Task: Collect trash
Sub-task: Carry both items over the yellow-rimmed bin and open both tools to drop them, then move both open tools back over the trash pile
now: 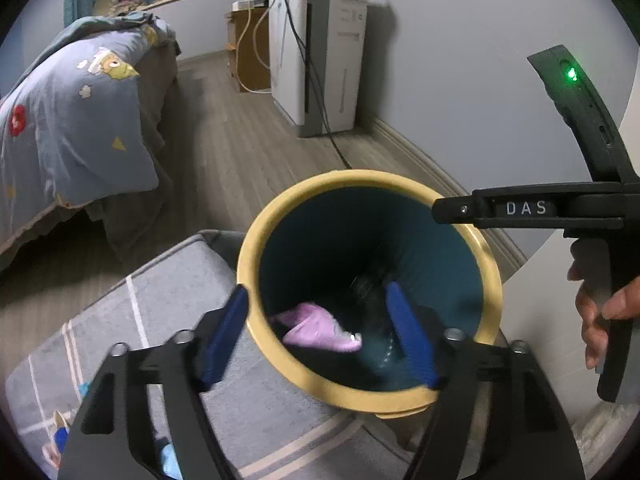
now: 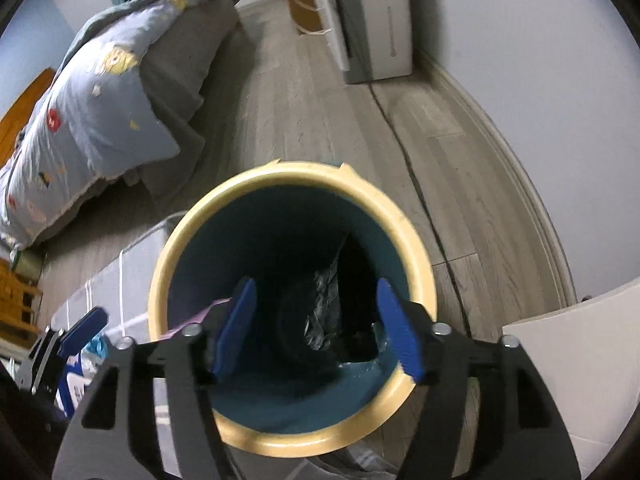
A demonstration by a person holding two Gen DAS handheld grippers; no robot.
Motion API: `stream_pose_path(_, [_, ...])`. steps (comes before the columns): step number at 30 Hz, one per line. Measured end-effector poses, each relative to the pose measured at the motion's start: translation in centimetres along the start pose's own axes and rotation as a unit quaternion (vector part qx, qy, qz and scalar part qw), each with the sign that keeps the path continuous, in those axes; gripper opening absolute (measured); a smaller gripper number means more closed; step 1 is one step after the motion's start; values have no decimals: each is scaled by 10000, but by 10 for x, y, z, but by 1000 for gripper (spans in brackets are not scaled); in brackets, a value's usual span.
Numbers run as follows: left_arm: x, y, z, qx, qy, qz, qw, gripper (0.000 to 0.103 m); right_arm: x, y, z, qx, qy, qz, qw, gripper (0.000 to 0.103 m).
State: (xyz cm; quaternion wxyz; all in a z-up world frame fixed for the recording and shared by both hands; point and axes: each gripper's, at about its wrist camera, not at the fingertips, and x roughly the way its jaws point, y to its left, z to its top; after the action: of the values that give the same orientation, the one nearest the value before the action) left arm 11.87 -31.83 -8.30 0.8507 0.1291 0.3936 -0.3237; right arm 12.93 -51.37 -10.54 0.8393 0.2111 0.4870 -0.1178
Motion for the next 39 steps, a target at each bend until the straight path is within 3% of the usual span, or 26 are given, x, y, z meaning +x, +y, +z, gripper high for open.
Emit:
stream_pose_path(1, [-2, 0, 0, 20, -26, 71, 10000, 80, 1, 0, 0, 42, 15, 2, 10000, 79])
stream_pose_path(3, [-6, 3, -1, -14, -59, 166, 9998, 92, 0, -3, 1, 167, 37, 15, 9999, 89])
stream_pose_path(5, [-13, 9, -2, -101, -130, 266, 9995, 93, -2, -1, 2, 210, 14, -62, 9998, 98])
stream_pose_path(15, [-58, 39, -6, -349, -81, 849, 9957, 97, -13, 36, 0, -12, 77, -52, 10000, 97])
stream_pose_path(23, [-135, 95, -40, -796, 115, 1443, 9863, 98, -27, 98, -11, -514, 64, 287, 9982, 97])
stream_pose_path(26, [-165, 121, -61, -934, 255, 1810, 9787, 98, -30, 124, -18, -755, 81, 346, 9965, 97])
stream_pose_path(29, [-195, 152, -84, -1434, 313, 1948, 9698, 98, -32, 151, -28, -951, 123, 423, 9945, 97])
stream_pose_path(33, [-223, 194, -110, -2273, 4, 1999, 9531, 98, -34, 189, -47, -1165, 263, 656, 9907, 97])
stream_pose_path(39, [-235, 232, -144, -2521, 119, 2584, 9325, 98, -36, 240, -81, -1642, 440, 791, 9823, 97])
